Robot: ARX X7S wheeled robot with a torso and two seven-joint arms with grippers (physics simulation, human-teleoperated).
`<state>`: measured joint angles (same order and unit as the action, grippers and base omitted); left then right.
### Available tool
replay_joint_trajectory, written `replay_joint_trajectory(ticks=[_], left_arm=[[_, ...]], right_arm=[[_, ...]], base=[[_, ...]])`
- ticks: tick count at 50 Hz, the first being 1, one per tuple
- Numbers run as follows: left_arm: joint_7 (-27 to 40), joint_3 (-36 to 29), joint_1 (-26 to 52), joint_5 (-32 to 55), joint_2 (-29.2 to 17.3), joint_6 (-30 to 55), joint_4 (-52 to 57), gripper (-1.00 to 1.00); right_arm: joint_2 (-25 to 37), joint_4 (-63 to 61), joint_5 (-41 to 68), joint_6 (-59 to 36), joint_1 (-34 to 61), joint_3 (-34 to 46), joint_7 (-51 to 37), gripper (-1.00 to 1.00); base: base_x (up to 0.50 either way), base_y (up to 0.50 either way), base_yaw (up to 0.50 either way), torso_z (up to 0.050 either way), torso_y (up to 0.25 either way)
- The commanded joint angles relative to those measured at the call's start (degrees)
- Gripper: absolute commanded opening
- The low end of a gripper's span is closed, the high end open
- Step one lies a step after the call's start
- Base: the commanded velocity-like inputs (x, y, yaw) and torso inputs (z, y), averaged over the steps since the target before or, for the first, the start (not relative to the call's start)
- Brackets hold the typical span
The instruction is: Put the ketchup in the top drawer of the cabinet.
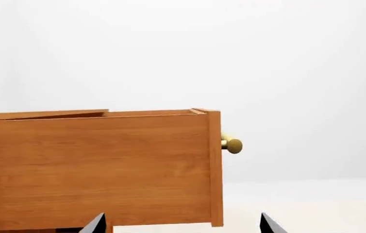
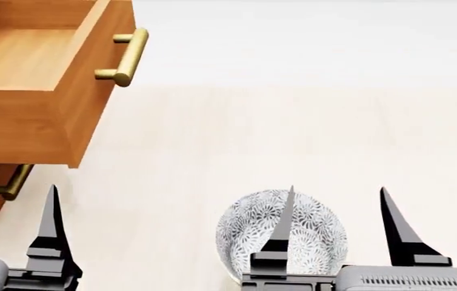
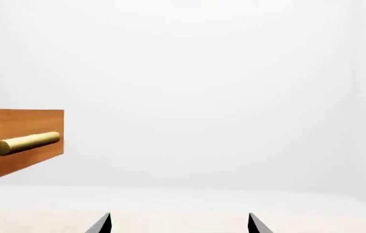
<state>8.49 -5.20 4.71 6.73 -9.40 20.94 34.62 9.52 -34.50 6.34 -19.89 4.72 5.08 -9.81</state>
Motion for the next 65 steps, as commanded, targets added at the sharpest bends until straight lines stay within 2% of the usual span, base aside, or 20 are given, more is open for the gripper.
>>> replay_joint_trajectory(ticks=[1, 28, 44, 46, 47, 58, 61, 65], left_arm=[[0.49, -0.35, 0.44, 0.40, -0.42, -0.01, -0.63, 1.00], [0.91, -1.18, 0.83, 1.69, -1.53, -0.73, -1.50, 1.00], [2.14, -1.81, 1.21, 2.56, -2.46, -1.28, -2.45, 1.00], [2.22, -1.91, 1.20, 2.65, -2.53, -1.33, -2.58, 1.00], [2.29, -1.89, 1.18, 2.79, -2.58, -1.28, -2.50, 1.00], [2.95, -2.29, 1.20, 3.11, -3.11, -1.48, -2.68, 1.00], [3.03, -2.27, 1.28, 3.18, -3.19, -1.70, -2.93, 1.00], [3.33, -2.69, 1.54, 2.58, -3.36, -2.27, -3.53, 1.00]], right_arm=[[0.38, 0.65, 0.65, 0.14, 0.23, 0.32, -0.36, 1.00], [1.32, 2.34, 0.62, 0.89, 1.07, 1.54, -1.53, 1.00], [1.61, 3.11, 1.96, 2.23, 1.11, 1.55, -1.66, 1.00], [1.96, 3.15, -0.76, 0.66, 1.60, 2.57, -3.23, 1.00], [1.58, 3.18, 2.18, 1.80, 1.23, 1.76, -1.81, 1.00], [2.68, 2.50, 3.61, 3.05, 1.03, 2.09, -1.53, 1.00], [4.41, -0.21, 4.29, 1.55, 1.60, 2.01, -0.44, 1.00], [8.79, -5.69, 8.60, -4.89, 3.60, -0.29, 2.24, 1.00]], base=[[0.00, 0.50, 0.00, 0.000, 0.000], [0.00, 0.50, 0.00, 0.000, 0.000], [0.00, 0.00, 0.00, 0.000, 0.000], [0.00, 0.25, 0.00, 0.000, 0.000], [0.00, 0.50, 0.00, 0.000, 0.000], [0.00, 0.05, 0.00, 0.000, 0.000], [0.00, 0.00, 0.00, 0.000, 0.000], [0.00, 0.00, 0.00, 0.000, 0.000]])
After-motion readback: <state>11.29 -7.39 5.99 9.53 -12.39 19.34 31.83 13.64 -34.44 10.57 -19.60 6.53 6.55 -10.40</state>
